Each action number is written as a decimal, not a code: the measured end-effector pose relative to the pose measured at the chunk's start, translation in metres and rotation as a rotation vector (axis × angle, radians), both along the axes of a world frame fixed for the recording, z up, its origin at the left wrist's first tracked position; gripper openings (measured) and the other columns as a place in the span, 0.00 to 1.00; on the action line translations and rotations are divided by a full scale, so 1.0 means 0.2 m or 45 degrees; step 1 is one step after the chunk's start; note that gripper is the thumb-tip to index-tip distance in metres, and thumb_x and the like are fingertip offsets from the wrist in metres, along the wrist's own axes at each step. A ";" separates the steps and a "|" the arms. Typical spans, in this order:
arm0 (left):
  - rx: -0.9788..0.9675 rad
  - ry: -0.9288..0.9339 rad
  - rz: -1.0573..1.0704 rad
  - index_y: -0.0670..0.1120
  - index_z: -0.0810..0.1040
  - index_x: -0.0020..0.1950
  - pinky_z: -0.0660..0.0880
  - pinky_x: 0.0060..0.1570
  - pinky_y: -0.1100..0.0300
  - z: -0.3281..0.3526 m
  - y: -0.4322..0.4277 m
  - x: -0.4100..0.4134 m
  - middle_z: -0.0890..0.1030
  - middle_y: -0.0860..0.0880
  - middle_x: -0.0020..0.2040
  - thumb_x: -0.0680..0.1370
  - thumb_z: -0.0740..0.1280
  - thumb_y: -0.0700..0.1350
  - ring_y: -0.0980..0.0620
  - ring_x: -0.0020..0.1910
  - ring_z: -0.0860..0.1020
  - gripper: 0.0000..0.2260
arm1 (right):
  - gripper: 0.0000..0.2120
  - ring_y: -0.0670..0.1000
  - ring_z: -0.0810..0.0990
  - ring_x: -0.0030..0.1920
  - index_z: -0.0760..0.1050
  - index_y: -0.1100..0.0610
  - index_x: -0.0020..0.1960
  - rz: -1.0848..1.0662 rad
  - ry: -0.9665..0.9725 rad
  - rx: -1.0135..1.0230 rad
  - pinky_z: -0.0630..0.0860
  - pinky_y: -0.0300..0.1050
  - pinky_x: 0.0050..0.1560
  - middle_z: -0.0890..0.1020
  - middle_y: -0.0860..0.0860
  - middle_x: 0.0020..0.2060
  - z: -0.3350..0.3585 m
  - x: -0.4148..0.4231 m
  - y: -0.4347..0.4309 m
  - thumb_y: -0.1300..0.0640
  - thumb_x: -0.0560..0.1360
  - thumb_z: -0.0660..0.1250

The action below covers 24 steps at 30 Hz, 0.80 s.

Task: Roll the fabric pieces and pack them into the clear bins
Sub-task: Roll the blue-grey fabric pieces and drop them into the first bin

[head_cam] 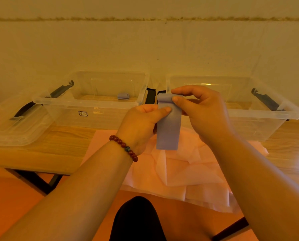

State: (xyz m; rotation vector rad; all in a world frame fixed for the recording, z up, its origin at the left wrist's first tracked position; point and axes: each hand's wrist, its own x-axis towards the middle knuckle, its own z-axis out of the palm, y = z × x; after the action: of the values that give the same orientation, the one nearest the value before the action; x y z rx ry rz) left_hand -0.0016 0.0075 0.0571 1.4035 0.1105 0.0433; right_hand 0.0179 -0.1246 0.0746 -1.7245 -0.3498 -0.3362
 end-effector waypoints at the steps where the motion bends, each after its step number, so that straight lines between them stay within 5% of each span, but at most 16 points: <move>1: -0.021 -0.005 -0.007 0.46 0.82 0.44 0.79 0.37 0.61 0.00 0.00 0.00 0.84 0.49 0.38 0.76 0.69 0.41 0.55 0.37 0.82 0.03 | 0.11 0.46 0.83 0.44 0.80 0.44 0.43 0.002 -0.009 -0.002 0.82 0.48 0.49 0.83 0.43 0.42 0.00 0.00 0.00 0.61 0.74 0.71; 6: -0.039 -0.030 -0.015 0.45 0.81 0.43 0.76 0.32 0.64 0.02 0.00 -0.01 0.82 0.53 0.31 0.77 0.67 0.40 0.59 0.31 0.80 0.04 | 0.15 0.37 0.80 0.41 0.80 0.46 0.40 0.040 -0.048 0.024 0.79 0.36 0.46 0.81 0.42 0.41 -0.01 0.00 0.01 0.67 0.73 0.71; 16: 0.012 -0.054 0.078 0.45 0.80 0.39 0.71 0.30 0.63 0.03 -0.01 -0.01 0.76 0.55 0.25 0.77 0.68 0.46 0.59 0.26 0.74 0.09 | 0.15 0.40 0.80 0.43 0.80 0.52 0.38 0.099 -0.054 0.036 0.79 0.42 0.51 0.81 0.46 0.42 -0.01 0.01 0.00 0.73 0.70 0.70; 20: 0.063 -0.066 0.054 0.46 0.79 0.40 0.71 0.27 0.67 0.04 -0.01 -0.01 0.75 0.57 0.22 0.79 0.66 0.44 0.61 0.23 0.74 0.08 | 0.10 0.44 0.82 0.47 0.81 0.47 0.42 0.079 0.051 0.023 0.80 0.44 0.51 0.83 0.45 0.43 -0.01 0.01 -0.02 0.63 0.72 0.72; 24: 0.013 -0.070 0.012 0.47 0.81 0.43 0.74 0.31 0.65 0.04 -0.01 -0.01 0.81 0.55 0.30 0.79 0.65 0.43 0.60 0.30 0.78 0.06 | 0.05 0.51 0.84 0.48 0.83 0.51 0.46 0.117 0.130 0.000 0.81 0.53 0.52 0.86 0.50 0.43 -0.01 0.02 -0.03 0.61 0.74 0.71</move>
State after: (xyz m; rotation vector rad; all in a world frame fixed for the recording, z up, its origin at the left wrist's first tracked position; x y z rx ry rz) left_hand -0.0042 0.0051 0.0646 1.4108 0.0714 0.0904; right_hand 0.0216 -0.1299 0.0736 -1.7125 -0.3526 -0.1805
